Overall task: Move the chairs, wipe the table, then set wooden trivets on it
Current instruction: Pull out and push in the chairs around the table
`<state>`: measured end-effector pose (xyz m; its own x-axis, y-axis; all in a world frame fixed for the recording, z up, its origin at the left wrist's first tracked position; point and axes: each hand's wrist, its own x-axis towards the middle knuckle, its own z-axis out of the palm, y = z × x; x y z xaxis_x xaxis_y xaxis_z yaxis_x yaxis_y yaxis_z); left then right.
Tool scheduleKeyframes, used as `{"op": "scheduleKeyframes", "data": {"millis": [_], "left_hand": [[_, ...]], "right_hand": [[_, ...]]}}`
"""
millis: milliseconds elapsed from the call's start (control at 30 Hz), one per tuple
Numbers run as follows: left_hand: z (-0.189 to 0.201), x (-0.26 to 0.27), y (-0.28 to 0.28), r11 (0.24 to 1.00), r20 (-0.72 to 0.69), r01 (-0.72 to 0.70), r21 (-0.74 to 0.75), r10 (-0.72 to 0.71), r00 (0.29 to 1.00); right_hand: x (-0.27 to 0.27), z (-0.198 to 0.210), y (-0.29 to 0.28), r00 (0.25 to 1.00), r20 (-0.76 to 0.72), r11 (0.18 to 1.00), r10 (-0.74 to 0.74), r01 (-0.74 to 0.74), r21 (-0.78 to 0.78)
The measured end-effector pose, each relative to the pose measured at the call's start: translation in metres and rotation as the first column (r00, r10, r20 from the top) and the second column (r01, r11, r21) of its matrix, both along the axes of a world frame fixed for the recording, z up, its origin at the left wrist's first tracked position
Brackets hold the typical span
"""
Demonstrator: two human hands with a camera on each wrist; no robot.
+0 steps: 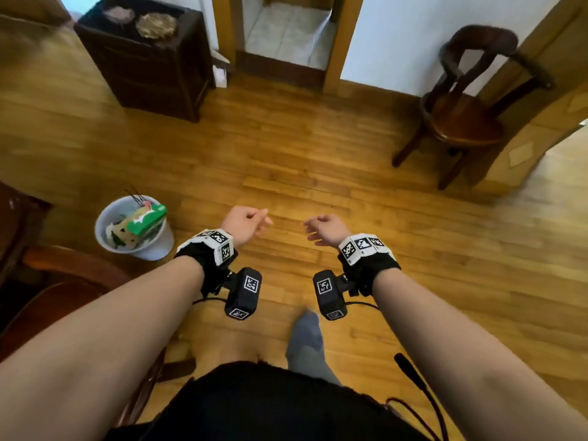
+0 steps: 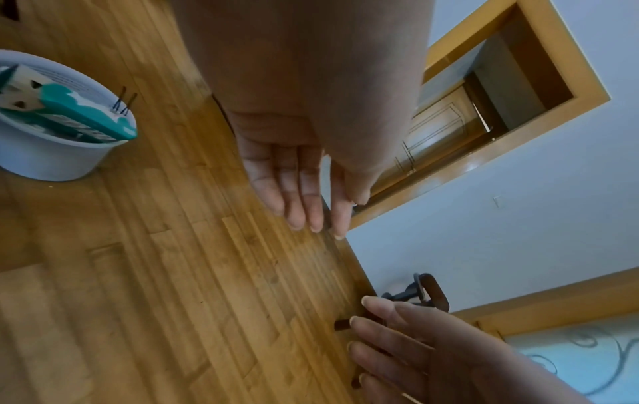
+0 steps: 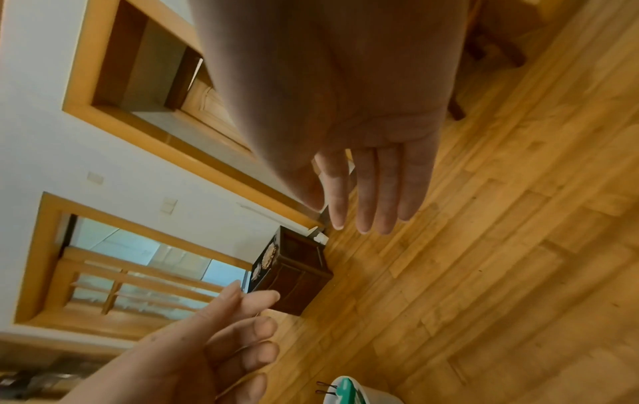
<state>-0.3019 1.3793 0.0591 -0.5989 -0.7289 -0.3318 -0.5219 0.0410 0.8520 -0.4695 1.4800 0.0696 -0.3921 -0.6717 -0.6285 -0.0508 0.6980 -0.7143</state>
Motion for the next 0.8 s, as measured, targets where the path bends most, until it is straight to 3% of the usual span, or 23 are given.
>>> {"op": "scheduleKeyframes", "data": {"millis": [133,300,467,700,800], "left_hand": [[0.01,-0.057,-0.054,0.995,-0.017,-0.102,0.001,0.102,0.995],[0.019,-0.08,-0.13,0.965,-0.007,-0.261,-0.006,0.261,0.965],[0.0,-0.067,-0.227,0.89,0.008,-0.456,-0.008,0.456,0.89],[0.002,-0.037,-0.396,0.851,0.052,-0.524,-0.03,0.525,0.85],[0.015,-0.03,-0.474,0.855,0.038,-0.517,-0.047,0.519,0.854]], "right_hand": [[-0.072,0.0,-0.079,0.989,-0.07,0.99,0.132,-0.135,-0.036],[-0.116,0.013,-0.185,0.938,-0.111,0.941,0.329,-0.335,-0.045],[-0.112,0.01,-0.308,0.882,-0.092,0.883,0.461,-0.467,-0.054],[-0.084,0.019,-0.487,0.843,-0.078,0.84,0.532,-0.537,-0.075],[-0.079,0.027,-0.565,0.862,-0.102,0.855,0.497,-0.506,-0.11]]}}
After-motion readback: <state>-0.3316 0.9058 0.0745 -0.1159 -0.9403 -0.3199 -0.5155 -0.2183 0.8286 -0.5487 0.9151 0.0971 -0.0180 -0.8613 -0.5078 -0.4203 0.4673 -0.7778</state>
